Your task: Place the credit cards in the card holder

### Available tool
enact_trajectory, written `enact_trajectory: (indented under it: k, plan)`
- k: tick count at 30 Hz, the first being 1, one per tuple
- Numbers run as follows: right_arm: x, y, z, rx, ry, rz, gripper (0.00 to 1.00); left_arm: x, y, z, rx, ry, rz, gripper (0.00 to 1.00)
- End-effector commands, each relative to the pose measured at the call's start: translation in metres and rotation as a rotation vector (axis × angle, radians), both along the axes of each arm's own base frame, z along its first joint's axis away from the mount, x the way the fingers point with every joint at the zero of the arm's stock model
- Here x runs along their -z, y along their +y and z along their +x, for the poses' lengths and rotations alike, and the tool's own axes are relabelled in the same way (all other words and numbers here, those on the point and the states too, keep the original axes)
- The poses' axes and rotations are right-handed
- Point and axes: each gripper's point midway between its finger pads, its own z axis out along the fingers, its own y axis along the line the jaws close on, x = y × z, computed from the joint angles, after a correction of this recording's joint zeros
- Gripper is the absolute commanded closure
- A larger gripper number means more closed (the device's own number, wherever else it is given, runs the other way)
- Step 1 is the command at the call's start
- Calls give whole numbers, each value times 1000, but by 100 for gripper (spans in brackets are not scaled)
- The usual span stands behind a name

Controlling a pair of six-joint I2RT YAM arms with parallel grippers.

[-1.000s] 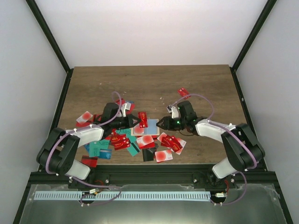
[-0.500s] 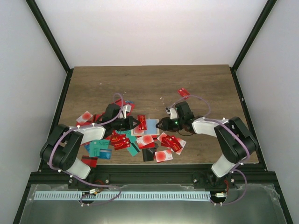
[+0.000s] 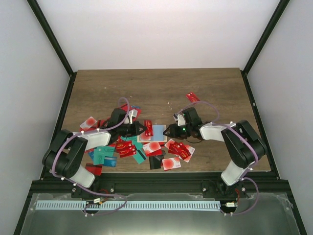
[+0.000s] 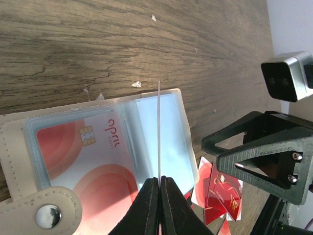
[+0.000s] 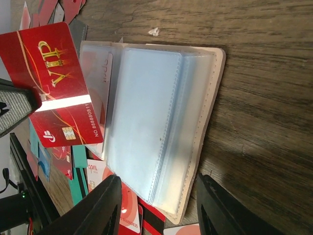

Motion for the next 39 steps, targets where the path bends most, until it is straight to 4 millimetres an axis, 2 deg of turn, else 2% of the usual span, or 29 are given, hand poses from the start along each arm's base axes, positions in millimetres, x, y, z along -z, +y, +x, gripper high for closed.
enact_trajectory:
  k: [1, 9, 39]
  plan:
    - [-6, 2, 14, 18, -31, 7, 56, 2, -2, 6, 7, -1, 3, 96]
    - [5, 1, 12, 18, -5, -5, 57, 6, 1, 8, -13, 0, 20, 96]
    - [17, 2, 7, 7, 32, -8, 58, 22, -7, 2, 9, 79, -27, 96]
